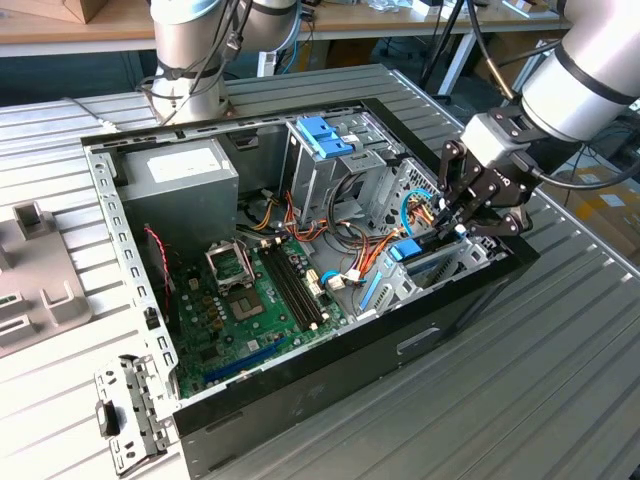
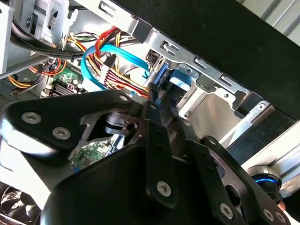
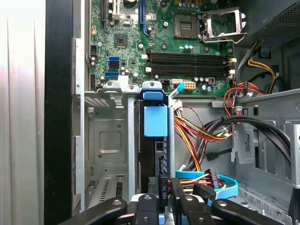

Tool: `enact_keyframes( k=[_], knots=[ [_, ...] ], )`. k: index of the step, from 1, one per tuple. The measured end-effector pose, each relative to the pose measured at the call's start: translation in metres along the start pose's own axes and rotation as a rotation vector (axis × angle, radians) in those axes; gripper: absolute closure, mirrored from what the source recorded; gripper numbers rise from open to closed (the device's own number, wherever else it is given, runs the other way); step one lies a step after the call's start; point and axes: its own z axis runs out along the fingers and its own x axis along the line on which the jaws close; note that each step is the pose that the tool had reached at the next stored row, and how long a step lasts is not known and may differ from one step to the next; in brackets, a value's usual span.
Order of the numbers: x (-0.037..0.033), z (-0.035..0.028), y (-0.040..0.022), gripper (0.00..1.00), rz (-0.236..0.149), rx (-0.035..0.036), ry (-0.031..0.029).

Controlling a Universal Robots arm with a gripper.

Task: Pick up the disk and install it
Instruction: 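Insert the first disk wire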

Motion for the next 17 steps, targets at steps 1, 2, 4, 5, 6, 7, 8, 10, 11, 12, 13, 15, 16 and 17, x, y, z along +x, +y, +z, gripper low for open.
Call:
enact_keyframes(
  k=[1, 2, 4, 5, 6, 7, 8, 10, 11, 12, 13, 15, 16, 17],
  knots=[
    [0.0, 0.0, 0.0, 0.75, 0.0, 0.0, 0.0001],
    [0.0, 0.0, 0.0, 0.75, 0.0, 0.0, 0.0001],
    [-0.0003, -0.0021, 0.0001, 0.75, 0.0, 0.0001, 0.0001],
    [-0.0006, -0.0045, 0.0003, 0.75, 0.0, 0.0, 0.0001],
    [-0.0009, -0.0068, 0.0004, 0.75, 0.0, 0.0001, 0.0001],
    [-0.0011, -0.0088, 0.0006, 0.75, 0.0, 0.0, 0.0002],
    [-0.0012, -0.0096, 0.0006, 0.75, 0.0, 0.0001, 0.0001],
    [-0.0013, -0.0098, 0.0006, 0.75, 0.0, 0.0, -0.0002],
    [-0.0013, -0.01, 0.0006, 0.75, 0.0, 0.0001, 0.0001],
    [-0.0013, -0.01, 0.0006, 0.76, 0.0, 0.0, 0.0001],
    [-0.0013, -0.0101, 0.0006, 0.83, 0.0, 0.0, 0.0002],
    [-0.0007, -0.0098, 0.0005, 0.89, 0.0, -0.0009, 0.0002],
    [0.0002, -0.009, 0.0002, 0.89, 0.0, -0.0028, 0.0002],
    [0.0013, -0.0071, -0.0003, 0.89, 0.001, -0.0063, 0.0004]
  ],
)
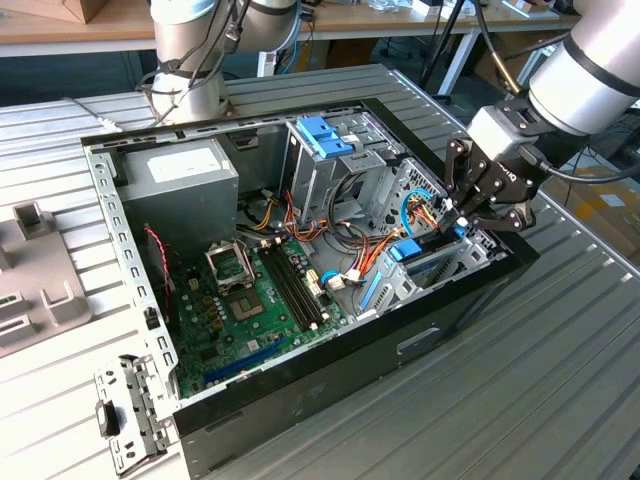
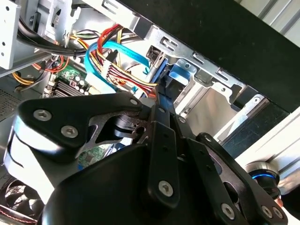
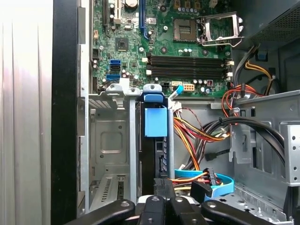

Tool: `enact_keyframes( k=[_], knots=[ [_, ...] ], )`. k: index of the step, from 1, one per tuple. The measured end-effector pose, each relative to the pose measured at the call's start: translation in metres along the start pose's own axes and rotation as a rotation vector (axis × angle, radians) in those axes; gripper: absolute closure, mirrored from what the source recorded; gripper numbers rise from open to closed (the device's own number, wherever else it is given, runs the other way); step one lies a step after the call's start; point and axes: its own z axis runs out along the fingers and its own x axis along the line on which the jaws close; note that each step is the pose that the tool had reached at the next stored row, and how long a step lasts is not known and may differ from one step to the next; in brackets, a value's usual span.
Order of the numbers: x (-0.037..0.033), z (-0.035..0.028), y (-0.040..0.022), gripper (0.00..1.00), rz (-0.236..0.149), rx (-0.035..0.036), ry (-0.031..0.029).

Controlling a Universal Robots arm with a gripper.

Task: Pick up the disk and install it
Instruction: 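Insert the first disk wire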

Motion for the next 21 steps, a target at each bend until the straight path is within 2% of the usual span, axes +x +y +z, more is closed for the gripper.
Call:
enact_keyframes(
  k=[4, 7, 11, 16, 21],
  knots=[
    [0.0017, 0.0028, -0.0005, 0.89, 0.0, -0.003, 0.0003],
    [0.0021, 0.0018, -0.0009, 0.89, 0.0, -0.0031, -0.0003],
    [0.0012, -0.0037, -0.0058, 0.89, 0.0, -0.0039, 0.0003],
    [-0.0008, -0.0161, -0.0139, 0.89, 0.001, -0.0067, 0.0003],
    [-0.0016, -0.0205, -0.0188, 0.89, 0.001, -0.0094, 0.0005]
  ],
)
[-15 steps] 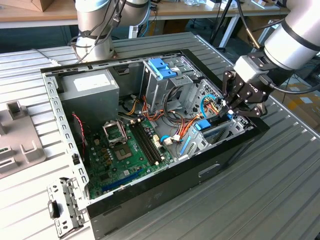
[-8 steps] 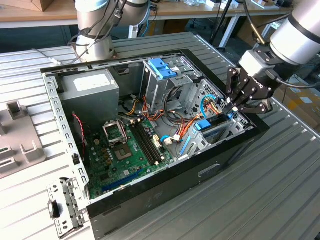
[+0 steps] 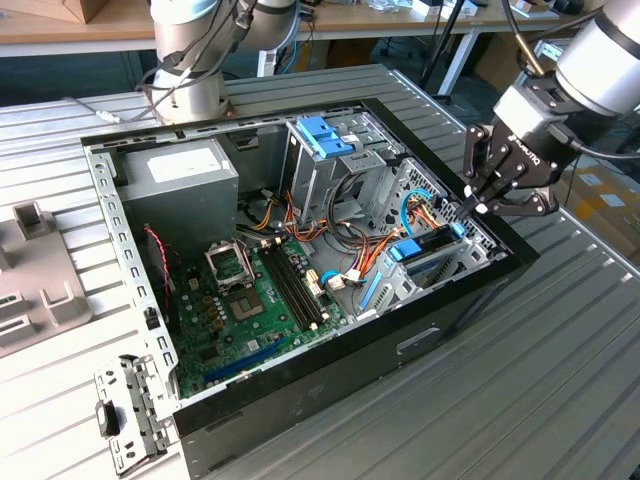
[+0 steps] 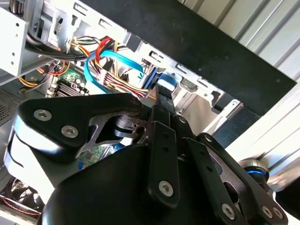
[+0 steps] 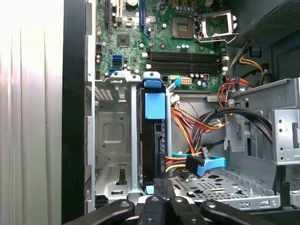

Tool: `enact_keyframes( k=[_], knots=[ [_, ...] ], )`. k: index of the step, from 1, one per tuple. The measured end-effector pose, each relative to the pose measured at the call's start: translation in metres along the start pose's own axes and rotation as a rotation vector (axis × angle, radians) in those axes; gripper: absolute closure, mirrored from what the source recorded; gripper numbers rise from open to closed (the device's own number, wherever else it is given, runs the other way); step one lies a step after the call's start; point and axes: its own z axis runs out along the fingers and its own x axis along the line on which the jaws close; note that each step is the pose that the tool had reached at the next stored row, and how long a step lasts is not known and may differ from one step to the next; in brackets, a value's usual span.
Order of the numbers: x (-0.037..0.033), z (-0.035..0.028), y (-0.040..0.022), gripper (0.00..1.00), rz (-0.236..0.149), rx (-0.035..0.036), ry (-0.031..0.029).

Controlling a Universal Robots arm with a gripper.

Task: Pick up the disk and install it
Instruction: 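Insert the first disk wire, then insert the second disk wire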

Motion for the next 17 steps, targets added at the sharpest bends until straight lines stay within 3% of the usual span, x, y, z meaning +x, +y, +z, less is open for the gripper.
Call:
enact_keyframes(
  k=[14, 15, 17],
  knots=[
    [-0.0001, -0.0005, -0.0017, 0.89, 0.0, -0.0008, -0.0001],
    [-0.0002, -0.0005, -0.0017, 0.89, 0.0, -0.0008, -0.0001],
    [-0.0001, -0.0005, -0.0017, 0.76, 0.0, -0.0008, -0.0001]
  ],
)
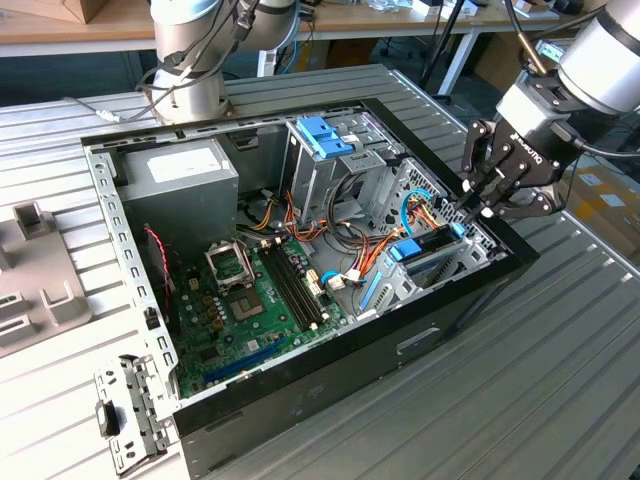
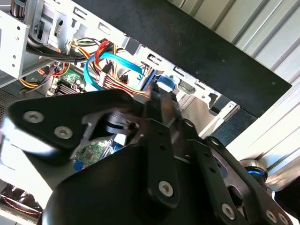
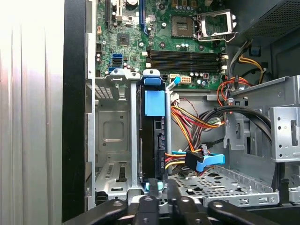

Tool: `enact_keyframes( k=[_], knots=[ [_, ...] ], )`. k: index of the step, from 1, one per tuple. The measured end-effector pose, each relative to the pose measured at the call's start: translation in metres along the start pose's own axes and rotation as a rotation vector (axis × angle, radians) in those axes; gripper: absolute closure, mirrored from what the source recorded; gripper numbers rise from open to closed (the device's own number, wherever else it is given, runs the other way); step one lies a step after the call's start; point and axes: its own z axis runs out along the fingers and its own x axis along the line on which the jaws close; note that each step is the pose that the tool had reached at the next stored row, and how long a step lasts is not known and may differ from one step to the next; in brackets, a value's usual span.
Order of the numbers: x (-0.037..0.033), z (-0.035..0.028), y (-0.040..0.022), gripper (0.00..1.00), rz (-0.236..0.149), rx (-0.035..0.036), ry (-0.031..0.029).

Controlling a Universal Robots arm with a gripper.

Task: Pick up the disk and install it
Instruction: 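Insert the second disk wire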

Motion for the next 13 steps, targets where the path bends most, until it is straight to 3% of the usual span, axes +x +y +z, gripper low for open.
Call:
enact_keyframes(
  k=[1, 2, 3, 9, 13],
  knots=[
    [0.0, 0.0, 0.0, 0.7, 0.0, 0.0, 0.0],
    [0.0, 0.0, -0.0001, 0.7, 0.0, 0.0, 0.0001],
    [0.0, 0.0, -0.0001, 0.58, 0.0, 0.0, 0.0],
    [-0.0008, 0.0001, 0.0002, 0.58, 0.0, 0.0, 0.0],
    [-0.0067, 0.0009, 0.001, 0.58, 0.0, 0.0, 0.0001]
  ],
)
